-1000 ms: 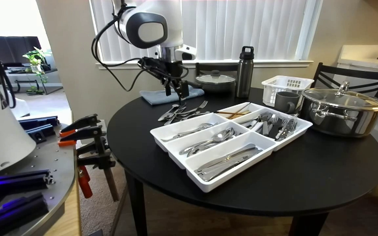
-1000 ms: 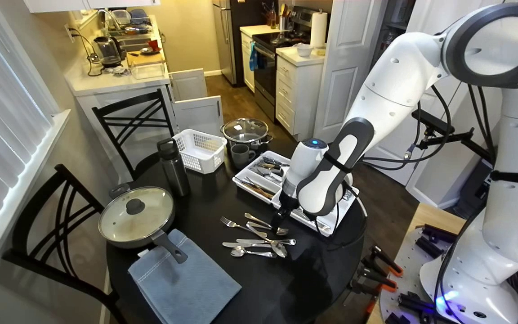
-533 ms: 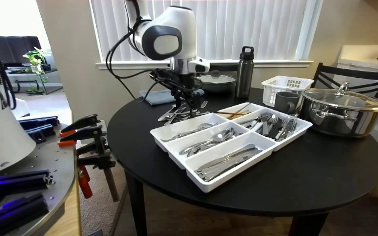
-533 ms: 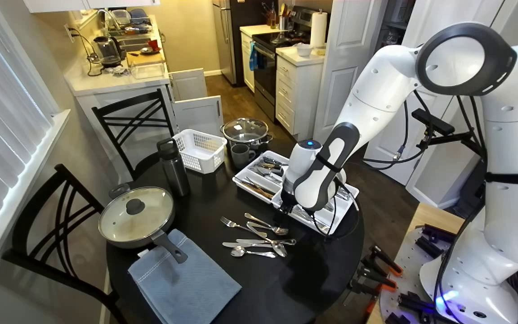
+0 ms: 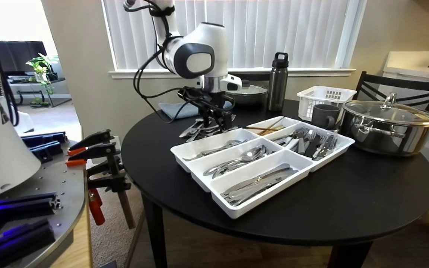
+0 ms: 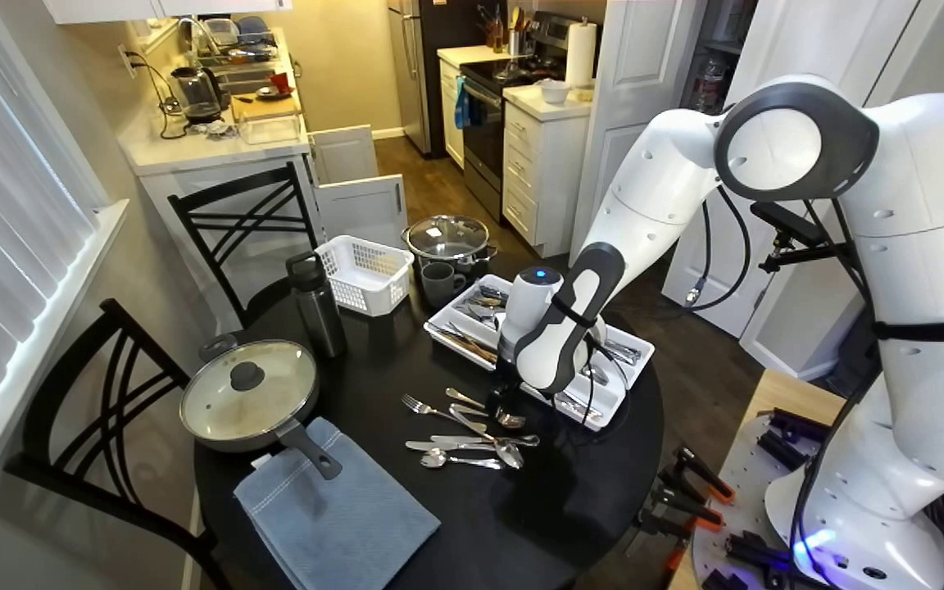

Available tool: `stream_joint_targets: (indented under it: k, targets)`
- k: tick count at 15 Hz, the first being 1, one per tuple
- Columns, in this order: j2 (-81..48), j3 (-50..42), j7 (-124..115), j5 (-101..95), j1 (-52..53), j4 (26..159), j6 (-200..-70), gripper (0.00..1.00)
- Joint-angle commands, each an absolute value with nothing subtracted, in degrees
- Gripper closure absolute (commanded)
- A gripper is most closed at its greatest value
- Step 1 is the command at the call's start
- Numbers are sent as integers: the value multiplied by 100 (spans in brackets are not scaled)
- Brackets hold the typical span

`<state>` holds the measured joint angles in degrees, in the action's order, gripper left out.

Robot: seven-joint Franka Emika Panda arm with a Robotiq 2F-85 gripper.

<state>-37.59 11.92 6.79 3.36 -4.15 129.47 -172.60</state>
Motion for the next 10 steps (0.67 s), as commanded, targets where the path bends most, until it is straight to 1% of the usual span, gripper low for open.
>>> stream_joint_targets:
  k: [1, 10]
  targets:
    - [-3891, 1001, 639, 190, -206, 12737, -17152, 33]
    - [-3979, 878, 634, 97, -19, 12629, -17175, 91]
